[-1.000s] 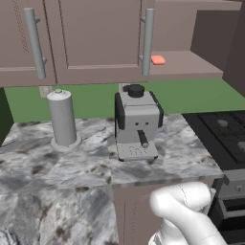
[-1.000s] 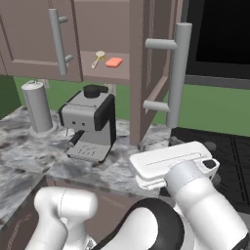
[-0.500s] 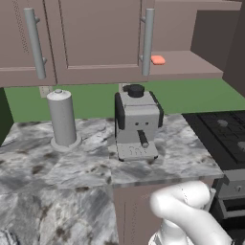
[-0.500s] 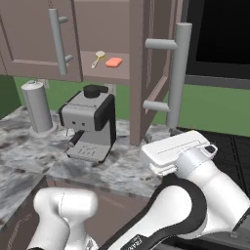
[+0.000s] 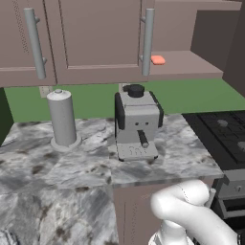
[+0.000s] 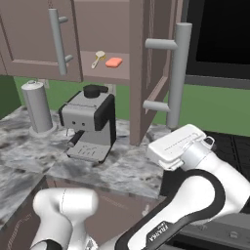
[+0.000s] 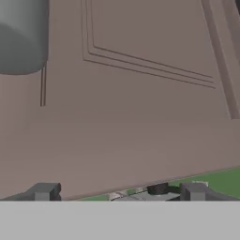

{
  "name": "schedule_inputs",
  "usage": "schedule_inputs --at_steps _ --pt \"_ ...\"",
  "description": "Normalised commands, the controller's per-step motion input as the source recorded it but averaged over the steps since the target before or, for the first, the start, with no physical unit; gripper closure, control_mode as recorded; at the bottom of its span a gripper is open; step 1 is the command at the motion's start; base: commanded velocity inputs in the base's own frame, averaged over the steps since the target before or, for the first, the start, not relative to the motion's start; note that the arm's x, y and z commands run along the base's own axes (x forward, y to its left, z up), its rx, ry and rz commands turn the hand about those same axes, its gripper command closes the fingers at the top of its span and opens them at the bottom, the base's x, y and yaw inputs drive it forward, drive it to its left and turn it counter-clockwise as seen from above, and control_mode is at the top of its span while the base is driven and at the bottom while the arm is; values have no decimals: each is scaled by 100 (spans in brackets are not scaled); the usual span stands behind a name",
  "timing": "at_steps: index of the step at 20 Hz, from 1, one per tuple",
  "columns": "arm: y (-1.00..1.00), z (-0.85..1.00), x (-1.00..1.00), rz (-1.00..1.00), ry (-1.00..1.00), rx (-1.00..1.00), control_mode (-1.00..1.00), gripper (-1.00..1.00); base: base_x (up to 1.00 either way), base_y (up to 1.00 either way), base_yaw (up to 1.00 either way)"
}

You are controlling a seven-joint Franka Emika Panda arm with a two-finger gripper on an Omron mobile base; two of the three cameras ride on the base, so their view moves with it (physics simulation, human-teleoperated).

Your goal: Pick up the dish brush and bar soap from the sink, and place them back in the cabinet, and close the cabinet doors.

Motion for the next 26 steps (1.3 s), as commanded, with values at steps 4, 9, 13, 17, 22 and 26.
schedule_inputs --at_steps 4,9,13,17,22,26 --pt "41 0 0 7 -3 0 -100 -100 0 0 0" --pt "55 0 0 1 0 0 -100 -100 0 0 0" --pt "53 0 0 0 0 0 -100 -100 0 0 0" --pt "53 0 0 0 0 0 -100 -100 0 0 0" --pt "43 1 25 -2 0 0 -100 -100 0 0 0" --pt "25 4 48 -2 0 0 -100 -100 0 0 0"
